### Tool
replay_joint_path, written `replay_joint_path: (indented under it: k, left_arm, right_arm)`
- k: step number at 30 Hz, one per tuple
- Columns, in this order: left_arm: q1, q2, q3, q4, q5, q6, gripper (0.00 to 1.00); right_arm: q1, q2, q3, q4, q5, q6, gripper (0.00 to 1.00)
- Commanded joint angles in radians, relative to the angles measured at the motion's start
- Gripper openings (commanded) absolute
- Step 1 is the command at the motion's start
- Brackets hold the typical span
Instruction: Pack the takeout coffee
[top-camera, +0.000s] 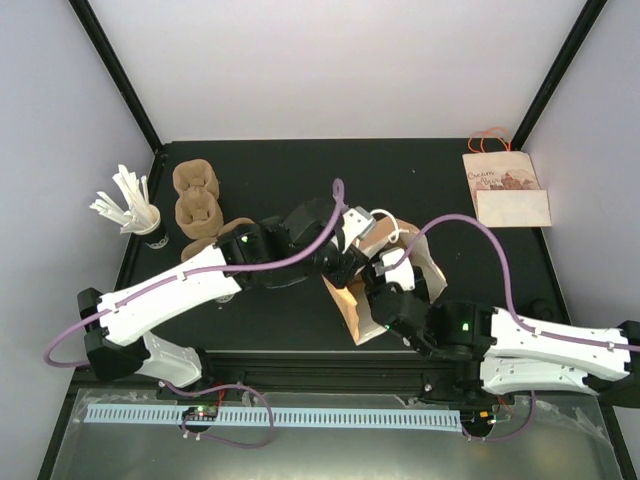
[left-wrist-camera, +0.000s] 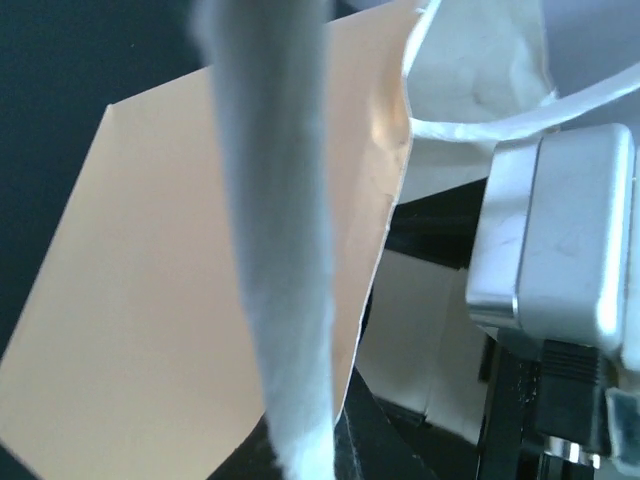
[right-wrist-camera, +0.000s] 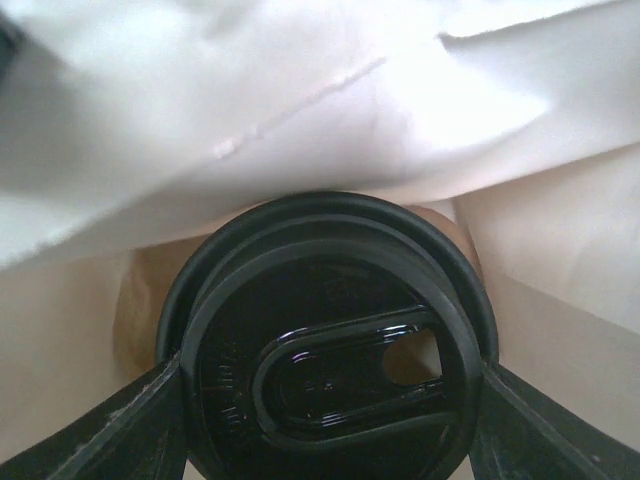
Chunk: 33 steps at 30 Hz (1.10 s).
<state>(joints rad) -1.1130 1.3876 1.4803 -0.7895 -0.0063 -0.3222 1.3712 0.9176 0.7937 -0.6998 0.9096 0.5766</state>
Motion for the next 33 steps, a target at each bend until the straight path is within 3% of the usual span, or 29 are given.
replay_joint_path:
  k: [1, 6, 11, 16, 20, 23, 28, 30, 33]
  left_arm:
    - [0.075, 0.008, 0.099, -0.025, 0.283, -0.172, 0.04]
    - [0.154, 0.004, 0.09, 0.006, 0.465, -0.288, 0.03]
    - [0.168, 0.019, 0.068, -0.013, 0.538, -0.35, 0.04]
    - [0.169, 0.03, 0.012, -0.001, 0.575, -0.422, 0.06]
    - [0.184, 0.009, -0.078, 0.088, 0.597, -0.48, 0.1]
    - [0.207, -0.002, -0.132, 0.135, 0.595, -0.498, 0.21]
    - [0.231, -0.041, -0.124, 0.092, 0.485, -0.447, 0.63]
    - [0.237, -0.07, -0.11, 0.077, 0.43, -0.415, 0.71]
    - [0.244, -0.1, -0.097, 0.08, 0.339, -0.355, 0.75]
  right_arm:
    - [-0.069, -0.003, 0.159, -0.046, -0.177, -0.062, 0.45]
    - [-0.098, 0.036, 0.329, -0.262, -0.309, 0.002, 0.45]
    - [-0.101, 0.092, 0.43, -0.458, -0.476, 0.074, 0.46]
    - [-0.115, 0.133, 0.439, -0.543, -0.586, 0.11, 0.47]
    - [-0.202, 0.17, 0.435, -0.559, -0.676, 0.075, 0.47]
    - [-0.271, 0.192, 0.422, -0.538, -0.721, 0.035, 0.47]
    - [-0.319, 0.219, 0.45, -0.519, -0.738, -0.018, 0.47]
    - [-0.336, 0.232, 0.465, -0.52, -0.744, -0.03, 0.47]
    - [-0.352, 0.251, 0.506, -0.53, -0.728, -0.051, 0.47]
